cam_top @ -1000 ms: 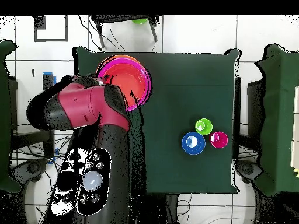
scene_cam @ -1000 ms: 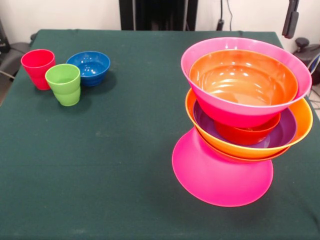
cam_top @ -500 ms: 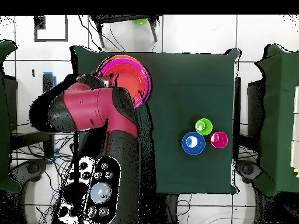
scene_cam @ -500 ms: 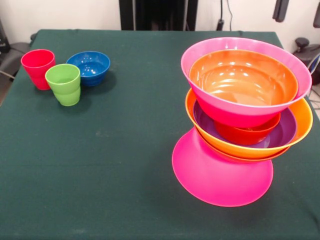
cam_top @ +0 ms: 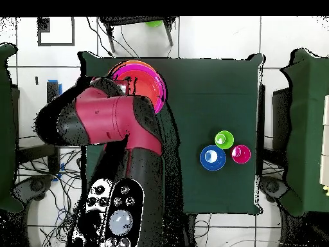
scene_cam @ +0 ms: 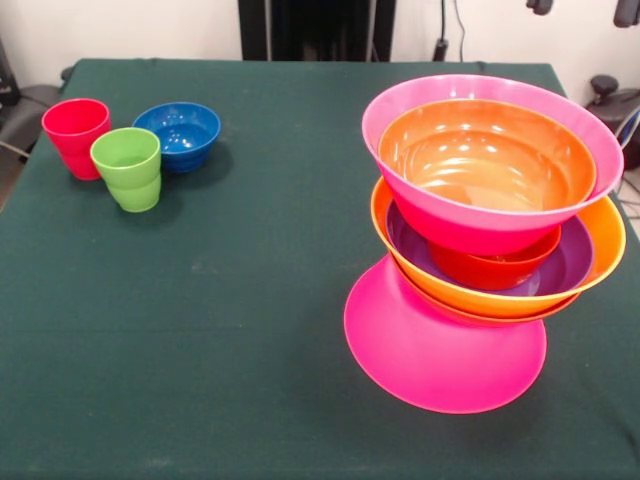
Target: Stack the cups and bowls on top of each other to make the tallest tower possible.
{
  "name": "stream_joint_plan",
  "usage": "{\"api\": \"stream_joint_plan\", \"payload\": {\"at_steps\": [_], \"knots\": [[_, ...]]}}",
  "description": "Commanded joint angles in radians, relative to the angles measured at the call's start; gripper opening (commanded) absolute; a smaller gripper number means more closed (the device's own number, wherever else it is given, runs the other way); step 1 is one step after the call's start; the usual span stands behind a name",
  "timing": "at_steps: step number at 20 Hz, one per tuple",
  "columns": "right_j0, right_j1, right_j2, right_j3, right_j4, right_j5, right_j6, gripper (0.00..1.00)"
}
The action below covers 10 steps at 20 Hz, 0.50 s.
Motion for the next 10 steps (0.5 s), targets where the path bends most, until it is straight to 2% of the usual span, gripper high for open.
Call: {"api": "stream_joint_plan", "payload": {"at_steps": [1, 5, 10], "knots": [[-0.048, 0.027, 0.059, 0.137, 0.004, 0.093, 0.056, 1.0], [-0.086, 0.027, 0.077, 0.155, 0.001, 0.064, 0.037, 1.0], [-0.165, 0.023, 0.129, 0.187, -0.003, 0.034, -0.011, 1.0]]}}
